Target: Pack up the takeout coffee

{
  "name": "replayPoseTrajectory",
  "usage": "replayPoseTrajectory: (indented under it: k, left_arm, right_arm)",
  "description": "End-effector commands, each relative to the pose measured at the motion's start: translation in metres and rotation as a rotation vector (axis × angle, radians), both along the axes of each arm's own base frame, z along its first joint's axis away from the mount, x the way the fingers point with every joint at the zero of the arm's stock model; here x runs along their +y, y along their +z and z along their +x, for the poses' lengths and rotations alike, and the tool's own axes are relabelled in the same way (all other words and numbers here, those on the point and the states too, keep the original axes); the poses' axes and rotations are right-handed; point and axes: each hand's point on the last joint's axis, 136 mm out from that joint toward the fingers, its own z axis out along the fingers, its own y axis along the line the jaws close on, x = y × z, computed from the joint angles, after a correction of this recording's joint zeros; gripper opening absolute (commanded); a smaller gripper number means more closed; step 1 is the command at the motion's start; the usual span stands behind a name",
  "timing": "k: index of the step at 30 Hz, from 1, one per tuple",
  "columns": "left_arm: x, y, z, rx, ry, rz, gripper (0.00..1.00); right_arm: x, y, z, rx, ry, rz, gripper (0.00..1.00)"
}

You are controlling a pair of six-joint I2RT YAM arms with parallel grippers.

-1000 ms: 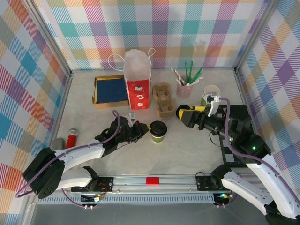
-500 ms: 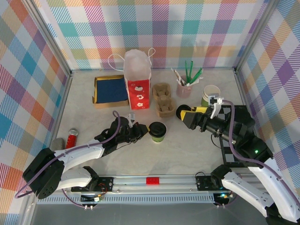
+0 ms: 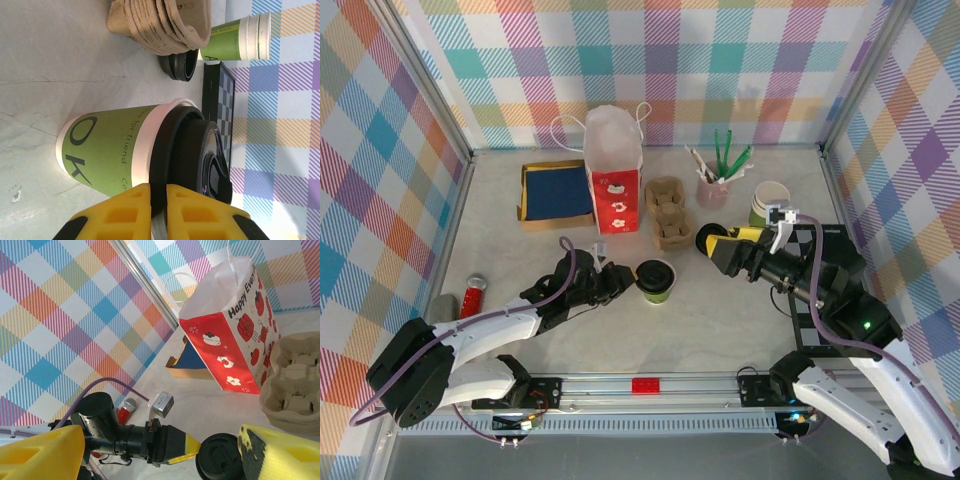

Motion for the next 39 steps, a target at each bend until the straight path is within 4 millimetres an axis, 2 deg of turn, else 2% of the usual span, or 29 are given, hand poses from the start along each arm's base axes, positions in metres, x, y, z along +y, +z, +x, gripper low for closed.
replayPoseTrajectory:
  k: [1, 16, 39]
  left_arm:
    - [0.006, 0.003, 0.004, -0.017, 0.014, 0.02, 0.14]
    - [0.007, -0.001, 0.004, -0.015, 0.016, 0.035, 0.17]
    - [0.001, 0.01, 0.009, -0.036, 0.009, 0.023, 0.19]
  right_arm:
    - [0.001, 0.01, -0.002, -0.04, 0.011, 0.029, 0.8]
    - [0.0, 0.01, -0.002, -0.042, 0.005, 0.039, 0.79]
    - [-0.001, 0.011, -0.002, -0.047, 0.002, 0.047, 0.78]
